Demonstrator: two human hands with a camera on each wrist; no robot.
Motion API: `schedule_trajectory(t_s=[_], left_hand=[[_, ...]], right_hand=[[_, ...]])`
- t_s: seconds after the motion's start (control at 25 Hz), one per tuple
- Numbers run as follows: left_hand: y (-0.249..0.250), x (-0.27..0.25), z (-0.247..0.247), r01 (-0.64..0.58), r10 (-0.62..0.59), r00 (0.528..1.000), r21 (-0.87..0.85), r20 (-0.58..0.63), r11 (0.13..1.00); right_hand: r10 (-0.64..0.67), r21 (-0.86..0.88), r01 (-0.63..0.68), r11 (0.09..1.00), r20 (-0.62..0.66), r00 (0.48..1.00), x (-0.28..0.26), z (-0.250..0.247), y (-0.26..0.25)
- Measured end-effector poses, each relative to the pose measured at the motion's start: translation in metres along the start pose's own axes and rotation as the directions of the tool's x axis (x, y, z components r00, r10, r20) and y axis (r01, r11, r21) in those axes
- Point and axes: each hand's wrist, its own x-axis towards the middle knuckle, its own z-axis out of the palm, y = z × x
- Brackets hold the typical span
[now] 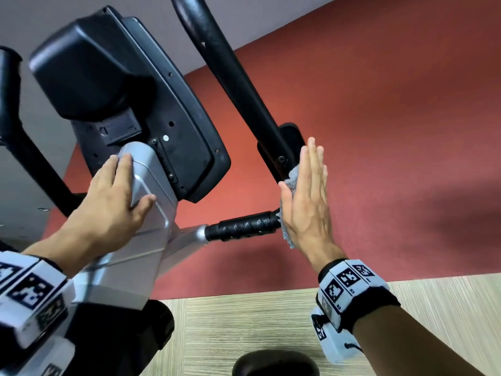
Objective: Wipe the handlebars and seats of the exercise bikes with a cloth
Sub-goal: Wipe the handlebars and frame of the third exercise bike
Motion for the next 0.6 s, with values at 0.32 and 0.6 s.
schedule_trajectory(t_s=[0.32,0.6], left_hand=[[-0.003,0.001,0.0,0.001,-0.001,1.0,-0.011,0.012,1.0],[-0.002,0.0,-0.001,0.004,-0.004,1.0,-0.015,0.029,1.0]], right_hand=[[-0.182,-0.316,0.121,0.941,-0.17,0.968,0.021,0.016,-0.014],[-0.144,-0.308,0.091,0.947,-0.154,0.978,0.032,0.01,-0.03]])
